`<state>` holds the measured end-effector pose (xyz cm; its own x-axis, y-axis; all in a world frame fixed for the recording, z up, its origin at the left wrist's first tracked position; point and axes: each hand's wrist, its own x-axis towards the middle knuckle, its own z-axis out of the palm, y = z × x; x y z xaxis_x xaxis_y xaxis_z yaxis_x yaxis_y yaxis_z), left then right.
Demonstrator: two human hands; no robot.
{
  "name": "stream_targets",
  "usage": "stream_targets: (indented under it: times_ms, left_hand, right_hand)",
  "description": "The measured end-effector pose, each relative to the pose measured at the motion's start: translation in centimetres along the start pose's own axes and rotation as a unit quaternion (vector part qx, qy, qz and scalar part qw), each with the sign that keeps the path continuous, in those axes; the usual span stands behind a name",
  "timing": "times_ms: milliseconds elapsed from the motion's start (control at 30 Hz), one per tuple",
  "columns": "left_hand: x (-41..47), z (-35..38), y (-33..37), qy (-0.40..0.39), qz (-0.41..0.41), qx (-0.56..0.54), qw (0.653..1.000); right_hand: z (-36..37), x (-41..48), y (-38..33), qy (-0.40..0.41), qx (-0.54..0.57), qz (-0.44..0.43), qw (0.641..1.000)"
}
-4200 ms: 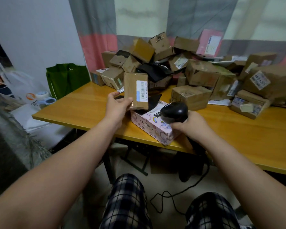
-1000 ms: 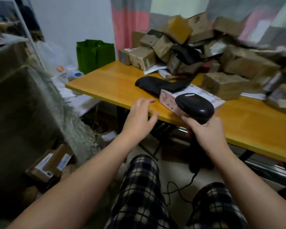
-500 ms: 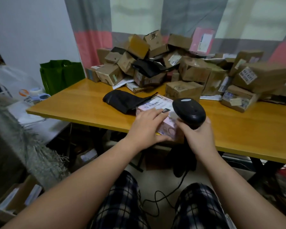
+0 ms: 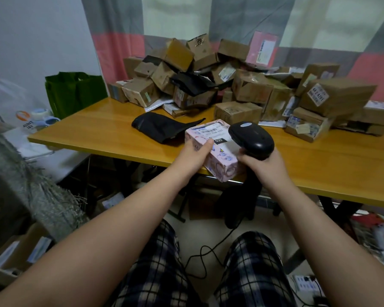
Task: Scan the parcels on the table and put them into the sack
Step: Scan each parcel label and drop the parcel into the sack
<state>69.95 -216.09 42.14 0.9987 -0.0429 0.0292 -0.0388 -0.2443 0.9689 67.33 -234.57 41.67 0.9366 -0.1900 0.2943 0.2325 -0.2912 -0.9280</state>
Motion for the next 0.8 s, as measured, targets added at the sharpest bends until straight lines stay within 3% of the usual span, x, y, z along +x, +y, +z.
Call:
stream_targets:
  times_ms: [267,433,533,800]
  left_hand:
    - [0.9,1.2,0.3,0.036,-0.107,-0.199,0.973]
    - [1.3,-3.1,-0.3,0.056,0.015,-0.143,0.988]
    - [1.3,-5.9,-0.7,0.064,0.082,-0.101,0.989]
    - [1.6,-7.9,-1.3,0.071,0.117,-0.074,0.988]
  right_hand:
    - [-0.4,-2.3,1.0,0.038,0.012,-0.020,0.999]
    - [0.2,-2.3,-0.5,0.053,-0.020,-0.035,0.998]
    - [1.7,-2.7,-1.9,0.023,-0.031,-0.049,0.998]
    - [4.7,-3.2,-4.0,0.022,-0.017,-0.062,0.998]
